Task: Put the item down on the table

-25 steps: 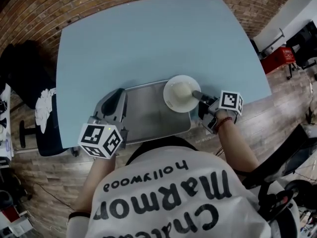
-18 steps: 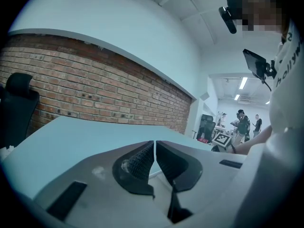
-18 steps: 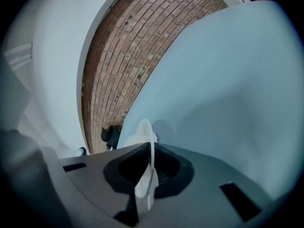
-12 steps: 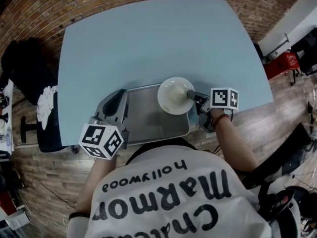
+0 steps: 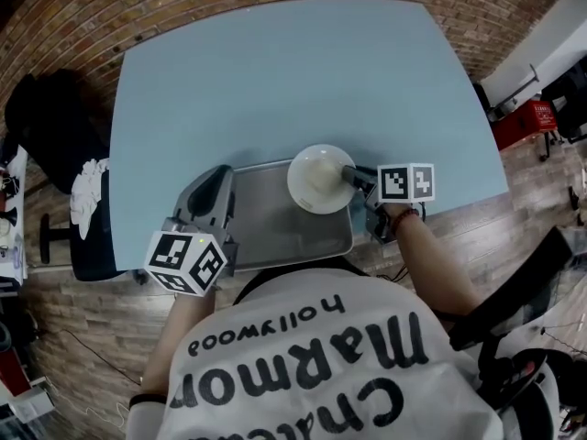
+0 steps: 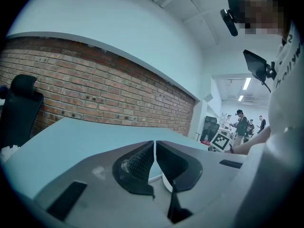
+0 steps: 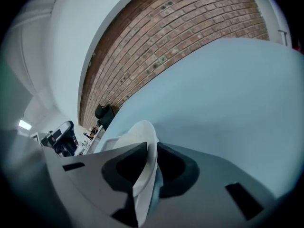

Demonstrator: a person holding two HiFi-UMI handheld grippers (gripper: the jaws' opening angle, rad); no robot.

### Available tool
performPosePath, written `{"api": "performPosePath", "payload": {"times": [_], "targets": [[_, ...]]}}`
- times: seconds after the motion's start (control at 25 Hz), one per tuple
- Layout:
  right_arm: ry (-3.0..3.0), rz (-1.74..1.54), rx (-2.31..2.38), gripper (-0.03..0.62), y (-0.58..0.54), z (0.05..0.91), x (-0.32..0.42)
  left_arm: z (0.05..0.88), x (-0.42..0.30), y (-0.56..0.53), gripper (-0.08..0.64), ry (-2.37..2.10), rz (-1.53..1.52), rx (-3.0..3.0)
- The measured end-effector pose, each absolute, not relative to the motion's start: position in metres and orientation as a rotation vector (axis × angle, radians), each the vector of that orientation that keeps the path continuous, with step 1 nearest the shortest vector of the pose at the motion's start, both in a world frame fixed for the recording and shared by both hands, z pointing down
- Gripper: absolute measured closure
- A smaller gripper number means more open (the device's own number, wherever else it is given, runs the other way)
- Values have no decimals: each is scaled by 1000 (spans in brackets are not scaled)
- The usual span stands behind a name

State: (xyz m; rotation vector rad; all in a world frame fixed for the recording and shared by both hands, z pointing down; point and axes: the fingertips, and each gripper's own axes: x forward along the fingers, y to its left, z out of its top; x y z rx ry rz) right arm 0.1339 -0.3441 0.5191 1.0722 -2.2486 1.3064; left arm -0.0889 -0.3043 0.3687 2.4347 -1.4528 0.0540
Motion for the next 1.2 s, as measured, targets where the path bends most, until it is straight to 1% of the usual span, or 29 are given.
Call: {"api": "performPosePath", "payload": {"times": [0.52, 1.2], "targets": [[-2184, 908, 1058, 520, -347, 522, 121, 373, -91, -311, 540, -1440, 44, 2430], [-2084, 571, 987, 502, -339, 526, 104, 392, -98, -311, 540, -1429, 48, 2406]]}}
